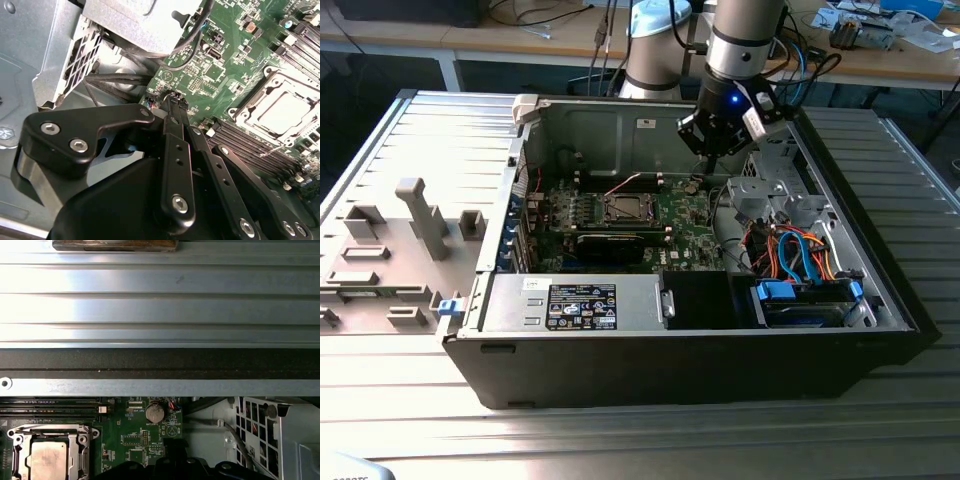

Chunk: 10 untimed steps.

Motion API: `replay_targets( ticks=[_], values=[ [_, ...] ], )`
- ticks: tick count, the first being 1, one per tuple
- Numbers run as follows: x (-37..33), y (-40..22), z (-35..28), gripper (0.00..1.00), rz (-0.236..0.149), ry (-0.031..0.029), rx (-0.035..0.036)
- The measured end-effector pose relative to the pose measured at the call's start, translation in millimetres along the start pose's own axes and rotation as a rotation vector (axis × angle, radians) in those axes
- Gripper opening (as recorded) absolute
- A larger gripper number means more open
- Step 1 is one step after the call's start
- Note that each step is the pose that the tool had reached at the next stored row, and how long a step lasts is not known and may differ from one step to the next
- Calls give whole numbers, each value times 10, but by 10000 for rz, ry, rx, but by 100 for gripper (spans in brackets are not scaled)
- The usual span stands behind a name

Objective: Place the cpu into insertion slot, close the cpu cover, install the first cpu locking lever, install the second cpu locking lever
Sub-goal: 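Install the first cpu locking lever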

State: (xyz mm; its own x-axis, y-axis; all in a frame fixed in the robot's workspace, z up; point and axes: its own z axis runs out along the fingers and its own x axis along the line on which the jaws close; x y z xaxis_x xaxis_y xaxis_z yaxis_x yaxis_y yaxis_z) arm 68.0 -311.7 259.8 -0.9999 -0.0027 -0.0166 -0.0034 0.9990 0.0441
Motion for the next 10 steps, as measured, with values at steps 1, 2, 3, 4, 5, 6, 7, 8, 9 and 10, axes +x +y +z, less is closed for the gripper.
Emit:
replay_targets(
  ticks=[1, 2, 3, 4, 5, 6, 7, 8, 9, 10],
  values=[
    [-4, 0, 0, 11, 0, 0, 1],
    [-7, 0, 0, 11, 0, 0, 1],
    [-10, 0, 0, 11, -1, 1, 0],
    [-12, 0, 0, 11, 0, 1, 1],
    [-14, 0, 1, 11, 0, 1, 0],
    [-18, 0, 1, 11, -1, 1, 0],
    [-24, 0, 1, 11, -1, 0, 0],
    [-27, 0, 1, 11, -1, 1, 0],
    [-30, 0, 2, 11, -1, 0, 0],
    [-34, 0, 2, 11, -1, 1, 1]
  ],
)
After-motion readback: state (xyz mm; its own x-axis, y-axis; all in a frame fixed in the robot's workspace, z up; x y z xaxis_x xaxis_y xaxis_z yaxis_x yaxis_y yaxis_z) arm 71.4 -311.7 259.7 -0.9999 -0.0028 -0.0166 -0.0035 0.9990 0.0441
